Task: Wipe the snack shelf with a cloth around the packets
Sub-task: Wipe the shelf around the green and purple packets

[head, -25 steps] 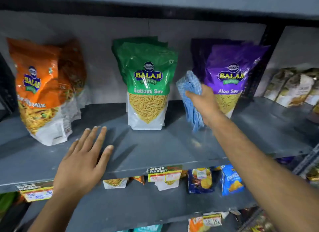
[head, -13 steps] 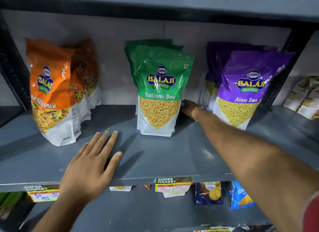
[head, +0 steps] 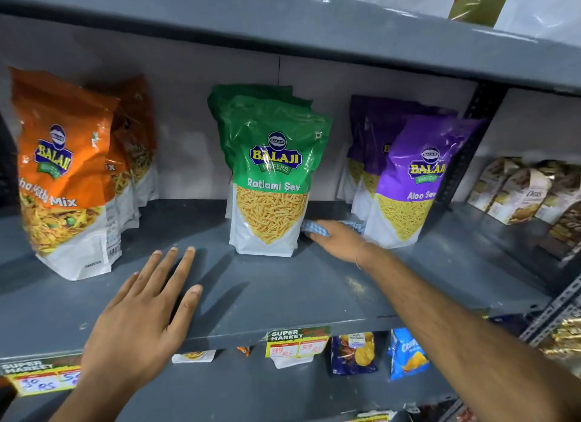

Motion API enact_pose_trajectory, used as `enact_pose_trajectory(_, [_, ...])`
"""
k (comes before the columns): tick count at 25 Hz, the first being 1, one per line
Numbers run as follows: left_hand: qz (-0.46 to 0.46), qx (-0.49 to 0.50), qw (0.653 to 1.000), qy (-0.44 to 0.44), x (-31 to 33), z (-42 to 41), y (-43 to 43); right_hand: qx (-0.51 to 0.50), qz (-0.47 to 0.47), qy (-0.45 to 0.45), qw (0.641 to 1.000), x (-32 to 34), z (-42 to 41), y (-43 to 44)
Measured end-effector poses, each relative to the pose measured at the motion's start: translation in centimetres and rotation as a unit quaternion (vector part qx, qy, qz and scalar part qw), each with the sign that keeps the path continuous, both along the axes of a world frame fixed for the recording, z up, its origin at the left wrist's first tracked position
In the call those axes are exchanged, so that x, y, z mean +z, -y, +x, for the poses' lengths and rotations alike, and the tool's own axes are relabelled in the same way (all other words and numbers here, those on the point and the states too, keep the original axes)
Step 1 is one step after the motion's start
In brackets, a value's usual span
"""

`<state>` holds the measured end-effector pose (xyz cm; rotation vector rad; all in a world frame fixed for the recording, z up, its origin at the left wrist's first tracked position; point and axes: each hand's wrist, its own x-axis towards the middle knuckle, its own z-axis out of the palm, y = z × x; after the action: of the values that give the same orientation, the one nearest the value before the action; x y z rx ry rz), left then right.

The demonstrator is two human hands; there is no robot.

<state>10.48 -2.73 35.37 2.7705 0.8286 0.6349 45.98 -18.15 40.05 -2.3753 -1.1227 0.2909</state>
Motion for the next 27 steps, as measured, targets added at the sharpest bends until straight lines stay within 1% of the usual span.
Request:
enact_pose_trajectory(3, [-0.002, 0.000, 1.000, 0.004, 0.0, -0.1, 0.0, 0.016, 0.026, -0.007, 1.000, -0.8, -1.4, 1.8])
enact_pose_trajectory(6, [-0.001, 0.001, 1.000, 0.000, 0.1, -0.1, 0.0, 0.015, 0.028, -0.015, 0.999, -0.5, -1.6, 2.0])
enact_pose_trajectory(9, [-0.001, 0.000, 1.000, -0.005, 0.0, 0.0, 0.0, 0.019, 0.002, 0.002, 1.000, 0.4, -1.1, 1.8])
enact_pose_trajectory(13, [0.004, 0.002, 1.000, -0.016, 0.0, -0.1, 0.1, 0.048, -0.068, 0.046, 0.995, 0.3, -1.1, 1.9])
enact_pose_trajectory(16, [0.005, 0.004, 1.000, -0.018, 0.2, -0.1, 0.2, 0.079, -0.073, 0.062, 0.992, 0.0, -1.6, 2.7])
enact_pose_trajectory(20, [0.004, 0.003, 1.000, -0.021, 0.1, 0.0, 0.2, 0.084, -0.074, 0.047, 0.993, -0.1, -2.6, 4.5])
enact_pose_trajectory(24, [0.006, 0.007, 1.000, -0.023, 0.0, 0.0, 0.1, 0.125, -0.058, 0.032, 0.990, -1.1, -6.5, 8.4])
enact_pose_trajectory(26, [0.006, 0.008, 1.000, -0.022, 0.0, 0.0, 0.2, 0.111, -0.013, 0.015, 0.994, -0.7, -7.7, 9.7])
enact_pose_trajectory(27, [0.006, 0.007, 1.000, -0.023, 0.0, 0.1, 0.2, 0.087, 0.026, 0.029, 0.995, -0.3, -7.4, 9.7])
